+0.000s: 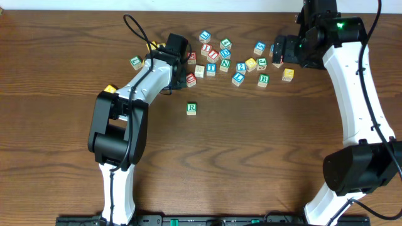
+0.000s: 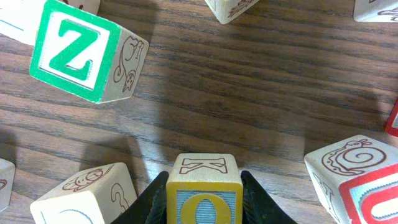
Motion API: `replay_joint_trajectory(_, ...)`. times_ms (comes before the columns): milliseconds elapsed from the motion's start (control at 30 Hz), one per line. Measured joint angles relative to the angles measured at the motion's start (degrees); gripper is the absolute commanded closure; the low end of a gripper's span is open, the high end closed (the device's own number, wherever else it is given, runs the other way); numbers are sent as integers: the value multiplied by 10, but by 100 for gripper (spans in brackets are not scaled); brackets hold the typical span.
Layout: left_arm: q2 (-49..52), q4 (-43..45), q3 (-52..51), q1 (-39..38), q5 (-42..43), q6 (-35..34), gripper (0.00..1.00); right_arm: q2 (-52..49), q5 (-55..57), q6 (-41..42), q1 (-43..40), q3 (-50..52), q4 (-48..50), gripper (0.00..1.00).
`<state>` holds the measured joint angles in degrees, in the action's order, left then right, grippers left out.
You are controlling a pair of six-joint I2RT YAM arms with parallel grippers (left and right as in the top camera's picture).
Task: Spell out ROBOT
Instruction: 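Place the O block to the right of the R block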
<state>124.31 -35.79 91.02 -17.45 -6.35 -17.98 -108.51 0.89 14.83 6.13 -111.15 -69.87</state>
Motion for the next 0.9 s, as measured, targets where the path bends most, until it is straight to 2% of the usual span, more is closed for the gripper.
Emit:
replay_joint_trajectory(267,-3,-42,6,-2,0,0,76,0,0,0,0,0,1,1)
replay_joint_trajectory(433,-40,-57,6,-13,18,0,76,0,0,0,0,0,1,1)
replay_joint_trajectory(600,-93,-81,10,-50,56,-2,76,0,0,0,0,0,0,1)
replay_joint_trajectory(767,-96,-118,12,-102,76,-26,76,0,0,0,0,0,-3,1)
replay_joint_trajectory(900,-96,-109,1,-142,80,-44,76,0,0,0,0,0,-4,1)
